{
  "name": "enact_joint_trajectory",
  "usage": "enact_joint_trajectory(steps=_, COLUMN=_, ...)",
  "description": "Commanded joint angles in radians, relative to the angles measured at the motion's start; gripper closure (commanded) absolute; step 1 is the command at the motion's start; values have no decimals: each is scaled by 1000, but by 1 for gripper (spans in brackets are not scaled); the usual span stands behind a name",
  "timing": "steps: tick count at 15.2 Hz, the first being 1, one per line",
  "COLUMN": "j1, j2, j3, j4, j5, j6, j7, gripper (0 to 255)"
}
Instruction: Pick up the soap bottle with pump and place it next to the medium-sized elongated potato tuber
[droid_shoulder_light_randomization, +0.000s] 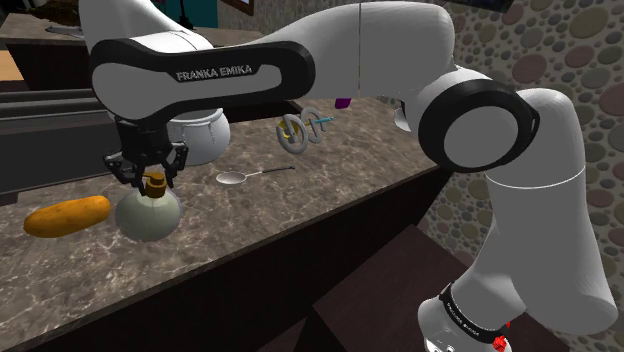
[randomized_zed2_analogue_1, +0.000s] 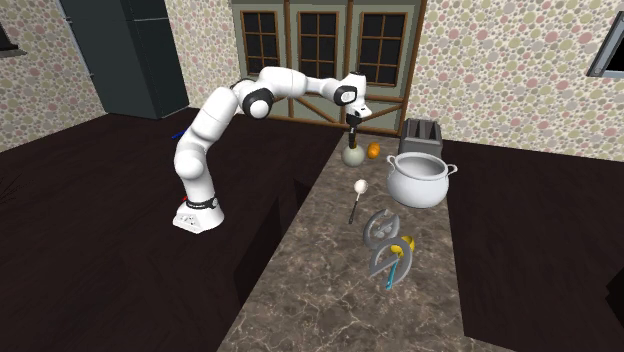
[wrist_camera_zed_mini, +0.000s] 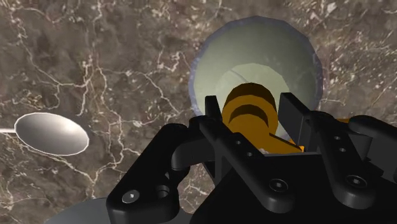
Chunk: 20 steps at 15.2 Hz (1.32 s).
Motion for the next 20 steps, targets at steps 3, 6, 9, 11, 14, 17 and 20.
enact_joint_trajectory(steps=3, j1=1, j2=0, j3=0, j4=-3, j5=0, j6=4, j7=1, gripper=255)
enact_joint_trajectory(steps=6, j1=0, j2=0, j3=0, j4=-3, j5=0, j6=4, j7=1, gripper=255)
enact_joint_trajectory(steps=9, j1=0, j2=-1, j3=0, j4=-5, j5=0, j6=5, j7=1, gripper=0)
enact_joint_trajectory(steps=11, j1=0, j2=-1, j3=0, j4=-4, j5=0, j6=5, j7=1, gripper=0)
enact_joint_trajectory(steps=14, j1=2, j2=-10, j3=1, j4=48, j5=2, j6=-56, j7=-1, gripper=0)
enact_joint_trajectory(steps=17, j1=4, j2=-12, j3=2, j4=104, j5=3, j6=-115, j7=-3, gripper=0)
enact_joint_trajectory(steps=20, j1=4, j2=-12, j3=2, j4=104, j5=3, j6=-115, j7=-3, gripper=0)
